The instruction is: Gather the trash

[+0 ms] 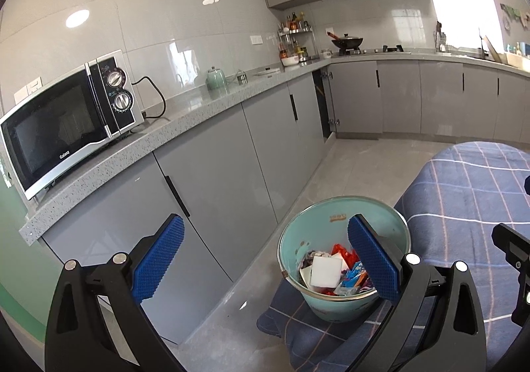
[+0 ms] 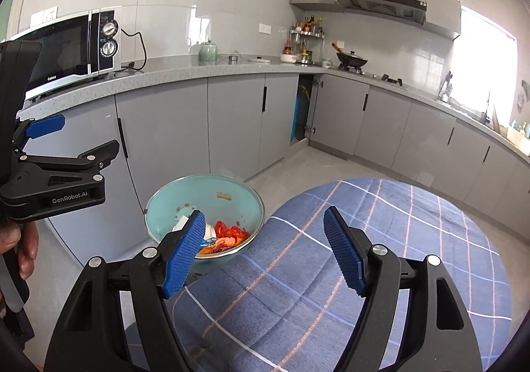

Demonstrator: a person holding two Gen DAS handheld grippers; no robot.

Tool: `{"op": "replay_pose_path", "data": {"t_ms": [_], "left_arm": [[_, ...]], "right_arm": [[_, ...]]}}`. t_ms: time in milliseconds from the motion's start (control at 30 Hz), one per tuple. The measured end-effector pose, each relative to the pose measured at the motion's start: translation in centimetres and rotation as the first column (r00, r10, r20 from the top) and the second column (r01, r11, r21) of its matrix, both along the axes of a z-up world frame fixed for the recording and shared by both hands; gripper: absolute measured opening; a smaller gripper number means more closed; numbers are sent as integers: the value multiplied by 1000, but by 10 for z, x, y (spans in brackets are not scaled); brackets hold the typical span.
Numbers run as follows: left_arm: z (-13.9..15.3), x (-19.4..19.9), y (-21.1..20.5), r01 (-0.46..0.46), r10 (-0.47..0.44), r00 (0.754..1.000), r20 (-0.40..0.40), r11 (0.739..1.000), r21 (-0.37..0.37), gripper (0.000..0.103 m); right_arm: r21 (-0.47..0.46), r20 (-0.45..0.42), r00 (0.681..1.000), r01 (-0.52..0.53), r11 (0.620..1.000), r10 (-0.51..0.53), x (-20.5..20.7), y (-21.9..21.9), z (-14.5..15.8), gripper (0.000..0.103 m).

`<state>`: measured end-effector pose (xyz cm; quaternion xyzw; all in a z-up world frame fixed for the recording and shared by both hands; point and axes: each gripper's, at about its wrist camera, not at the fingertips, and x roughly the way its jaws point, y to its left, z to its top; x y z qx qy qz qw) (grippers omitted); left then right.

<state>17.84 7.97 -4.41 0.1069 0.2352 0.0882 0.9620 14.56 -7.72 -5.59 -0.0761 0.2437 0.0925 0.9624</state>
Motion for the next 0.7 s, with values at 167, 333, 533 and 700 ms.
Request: {"op": "replay_pose_path", "data": {"t_ms": [167, 333, 533, 700], "left_arm": [[6, -6, -2, 7, -7, 1000, 14, 1000, -2, 97], [8, -7, -2, 8, -8, 1000, 20, 1000, -4, 97], [8, -6, -1, 7, -7, 1000, 19, 1000, -6, 97], [6, -6, -1, 5, -5, 1000, 14, 1000, -8, 97]], "right_arm": [[-5, 16, 1000, 7, 1000, -6, -7, -2, 5, 75], [-8, 23, 1000, 12, 1000, -12, -9, -1, 6, 75], [-8, 27, 1000, 15, 1000, -15, -11, -2, 7, 75], [-3, 27, 999, 17, 1000, -17, -12, -5, 8, 75]]}}
